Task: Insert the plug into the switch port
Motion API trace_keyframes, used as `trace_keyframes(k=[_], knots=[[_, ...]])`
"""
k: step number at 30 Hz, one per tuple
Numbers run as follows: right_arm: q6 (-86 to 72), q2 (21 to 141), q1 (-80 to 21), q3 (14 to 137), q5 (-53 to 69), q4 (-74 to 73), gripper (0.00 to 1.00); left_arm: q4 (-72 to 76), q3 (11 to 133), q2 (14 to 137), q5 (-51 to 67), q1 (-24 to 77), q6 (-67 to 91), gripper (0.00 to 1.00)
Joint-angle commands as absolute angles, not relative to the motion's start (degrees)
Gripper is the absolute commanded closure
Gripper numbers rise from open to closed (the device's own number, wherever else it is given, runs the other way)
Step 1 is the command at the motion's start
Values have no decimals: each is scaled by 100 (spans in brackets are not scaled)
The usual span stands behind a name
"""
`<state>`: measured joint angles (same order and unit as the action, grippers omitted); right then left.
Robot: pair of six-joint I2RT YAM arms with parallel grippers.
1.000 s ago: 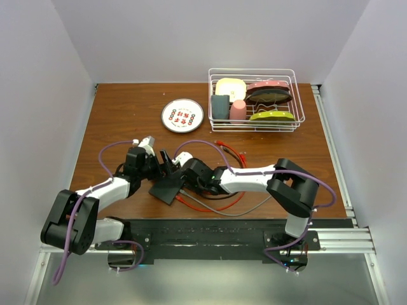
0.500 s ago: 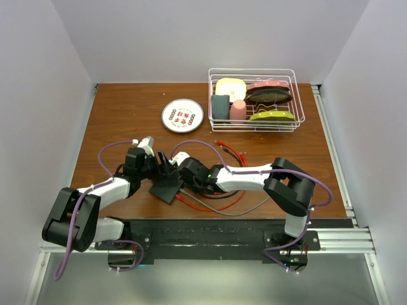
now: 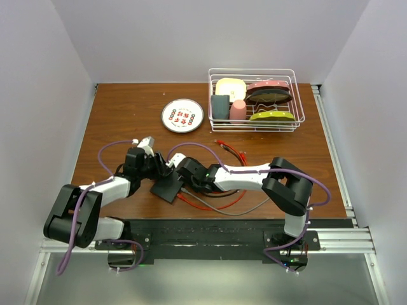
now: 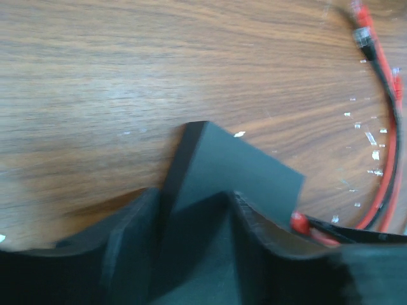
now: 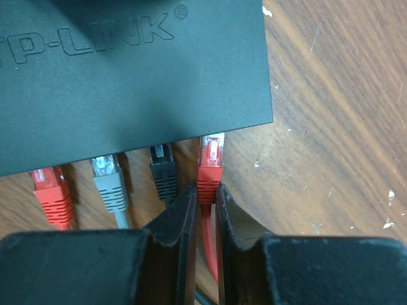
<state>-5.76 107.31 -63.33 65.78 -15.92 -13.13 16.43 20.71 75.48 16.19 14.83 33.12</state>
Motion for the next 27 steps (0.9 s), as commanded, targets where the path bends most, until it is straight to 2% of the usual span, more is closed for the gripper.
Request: trace_keyframes(k=[1,11,27], knots=[[-123,10661,-6363,6873,-1556,-668,100,1485,1951,7743,2338,1591,3278,55],[298,10626,-6372,6961,-1292,-589,100,1424,1995,7849,2355,1591,3182,68],[686,10740,-6363,7216,-1099,-396,100,1441,1995,7884,2434,1591,3138,70]])
